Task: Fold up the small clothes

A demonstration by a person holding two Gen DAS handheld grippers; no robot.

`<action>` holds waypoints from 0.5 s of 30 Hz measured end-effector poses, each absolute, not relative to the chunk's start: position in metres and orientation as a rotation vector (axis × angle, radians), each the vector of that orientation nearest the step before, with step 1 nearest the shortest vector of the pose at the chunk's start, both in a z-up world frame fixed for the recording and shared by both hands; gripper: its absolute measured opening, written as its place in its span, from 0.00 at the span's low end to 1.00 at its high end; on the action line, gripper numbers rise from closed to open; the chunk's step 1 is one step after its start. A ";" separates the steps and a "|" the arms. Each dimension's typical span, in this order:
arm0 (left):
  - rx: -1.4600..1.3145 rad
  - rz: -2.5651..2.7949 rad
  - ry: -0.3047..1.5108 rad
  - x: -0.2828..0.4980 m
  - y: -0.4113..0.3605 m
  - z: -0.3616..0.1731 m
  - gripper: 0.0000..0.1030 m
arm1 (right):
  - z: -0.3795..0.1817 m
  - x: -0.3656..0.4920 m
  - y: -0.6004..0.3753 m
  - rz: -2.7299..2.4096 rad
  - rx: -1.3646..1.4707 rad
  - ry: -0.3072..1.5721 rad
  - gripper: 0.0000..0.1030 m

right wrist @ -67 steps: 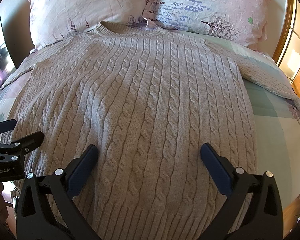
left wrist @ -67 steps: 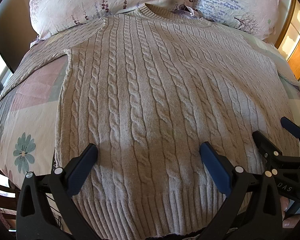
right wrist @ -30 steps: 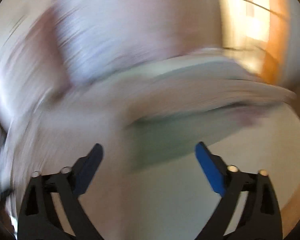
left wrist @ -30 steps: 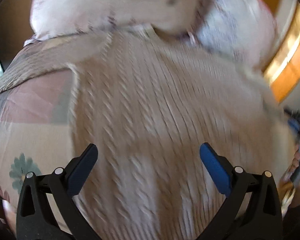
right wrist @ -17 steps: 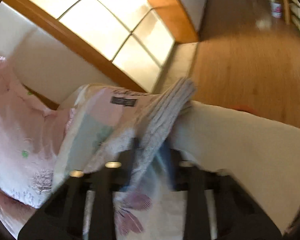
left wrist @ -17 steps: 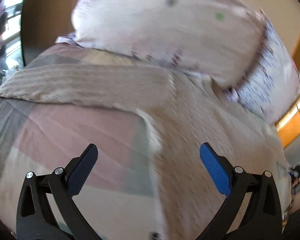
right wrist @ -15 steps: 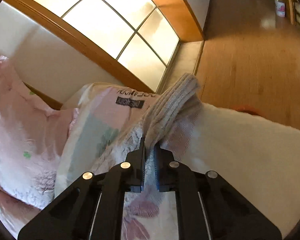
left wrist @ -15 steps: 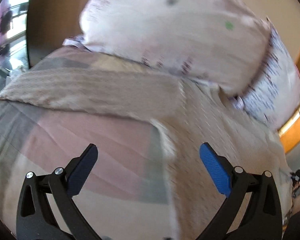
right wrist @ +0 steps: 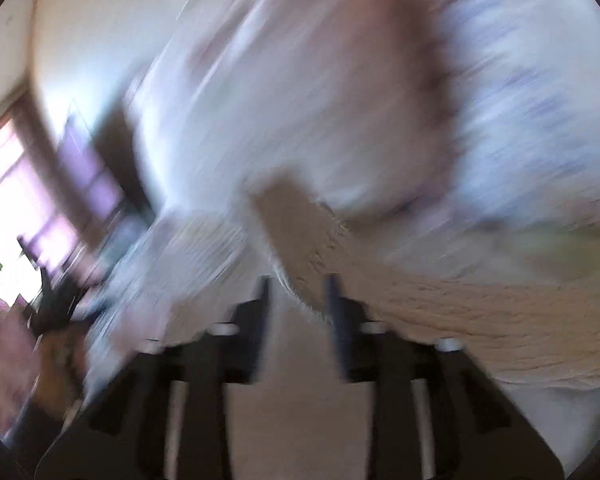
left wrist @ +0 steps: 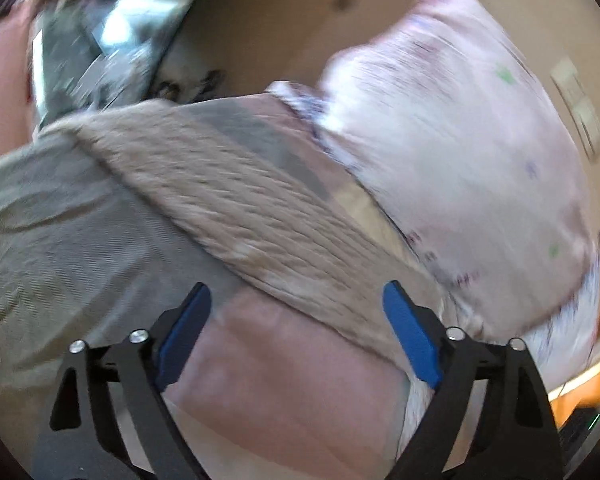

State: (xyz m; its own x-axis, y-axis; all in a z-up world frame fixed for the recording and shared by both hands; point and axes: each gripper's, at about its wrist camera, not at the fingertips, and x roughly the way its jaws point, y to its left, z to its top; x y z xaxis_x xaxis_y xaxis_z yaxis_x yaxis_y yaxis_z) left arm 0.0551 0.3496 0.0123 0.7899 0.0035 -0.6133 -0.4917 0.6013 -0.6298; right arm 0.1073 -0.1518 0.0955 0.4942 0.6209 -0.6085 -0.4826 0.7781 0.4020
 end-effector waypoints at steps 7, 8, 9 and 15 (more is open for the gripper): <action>-1.063 0.368 0.539 0.052 0.408 0.001 0.60 | 0.111 0.123 -0.252 0.446 0.323 0.762 0.83; -1.080 0.379 0.537 0.054 0.412 0.000 0.55 | 0.112 0.122 -0.272 0.400 0.343 0.762 0.83; -1.100 0.391 0.535 0.057 0.420 -0.002 0.50 | 0.092 0.147 -0.283 0.369 0.356 0.767 0.84; -0.967 0.458 0.620 0.087 0.426 0.016 0.08 | 0.078 0.137 -0.349 0.236 0.387 0.767 0.84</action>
